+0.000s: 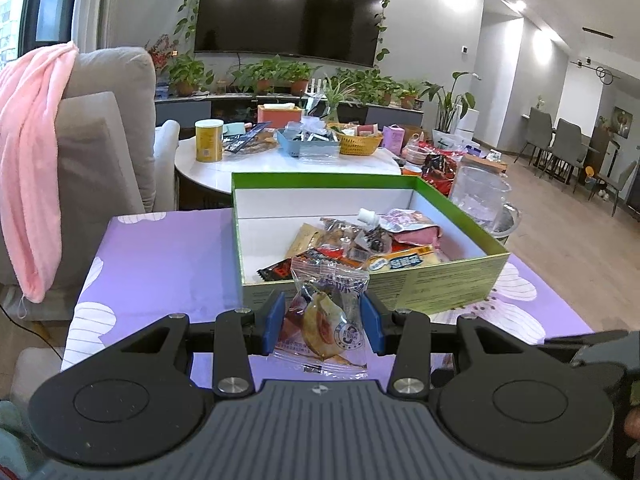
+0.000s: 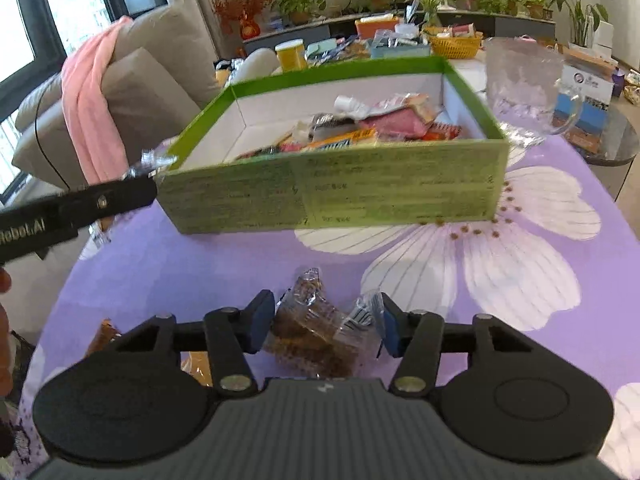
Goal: Organize snacks
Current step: 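Drop the pastry into the box with the left tool while the right tool drops the nut bag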
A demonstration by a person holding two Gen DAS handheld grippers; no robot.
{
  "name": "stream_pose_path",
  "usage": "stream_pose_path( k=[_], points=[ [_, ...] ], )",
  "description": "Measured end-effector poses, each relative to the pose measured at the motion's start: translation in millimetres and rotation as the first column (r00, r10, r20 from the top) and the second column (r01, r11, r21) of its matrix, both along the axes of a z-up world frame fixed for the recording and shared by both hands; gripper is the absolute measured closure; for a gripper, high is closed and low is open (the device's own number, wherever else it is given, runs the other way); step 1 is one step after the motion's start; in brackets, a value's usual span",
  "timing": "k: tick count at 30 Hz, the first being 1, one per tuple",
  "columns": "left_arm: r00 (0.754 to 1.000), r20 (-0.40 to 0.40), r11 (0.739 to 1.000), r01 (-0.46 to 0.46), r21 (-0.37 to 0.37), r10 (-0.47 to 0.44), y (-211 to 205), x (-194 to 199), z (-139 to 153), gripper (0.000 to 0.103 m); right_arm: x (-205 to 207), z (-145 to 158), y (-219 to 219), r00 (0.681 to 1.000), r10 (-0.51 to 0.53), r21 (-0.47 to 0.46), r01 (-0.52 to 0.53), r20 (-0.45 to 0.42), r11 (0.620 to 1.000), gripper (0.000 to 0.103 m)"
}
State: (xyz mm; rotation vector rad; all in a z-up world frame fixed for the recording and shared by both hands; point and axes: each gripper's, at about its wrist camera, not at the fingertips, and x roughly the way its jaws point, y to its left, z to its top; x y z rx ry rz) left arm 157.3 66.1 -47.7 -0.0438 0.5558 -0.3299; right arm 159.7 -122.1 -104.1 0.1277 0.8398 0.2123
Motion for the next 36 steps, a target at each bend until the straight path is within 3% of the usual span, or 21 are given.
stream_pose_path(
  k=[13, 24, 27, 28, 34, 36],
  points=[
    [0.999, 0.05, 1.0, 0.016, -0.003, -0.016, -10.9, -15.6, 21.4, 0.064, -6.9, 59.4, -16.1, 0.986, -0.024, 0.045, 0.016, 0.168, 0.999, 0.049],
    [0.995, 0.096, 1.0, 0.0, 0.01, -0.001, -18.8, 18.5, 41.0, 0.064, 31.8, 105.8, -25.3, 0.944, -0.026, 0.074, 0.002, 0.328, 0.997, 0.049],
    [0.995, 0.097, 1.0, -0.01, 0.006, 0.009, -19.0, 27.1, 41.4, 0.064, 36.9, 102.4, -30.0, 0.954, -0.019, 0.068, -0.001, 0.298, 0.998, 0.048],
    [0.996, 0.094, 1.0, -0.008, 0.001, 0.008, -18.6, 27.0, 39.8, 0.064, 36.7, 96.5, -31.9, 0.963, -0.015, 0.058, 0.0, 0.269, 0.998, 0.044],
    [0.999, 0.039, 1.0, -0.015, 0.0, 0.015, -17.9, 28.7, 18.1, 0.064, 23.6, 25.5, -29.3, 0.989, 0.109, -0.155, -0.092, 0.104, 0.984, 0.042],
    [1.0, 0.017, 1.0, -0.017, -0.003, 0.017, -19.4, 30.7, 12.4, 0.064, 21.9, 11.8, -24.5, 0.988, 0.146, -0.15, -0.137, 0.051, 0.979, 0.042]
  ],
)
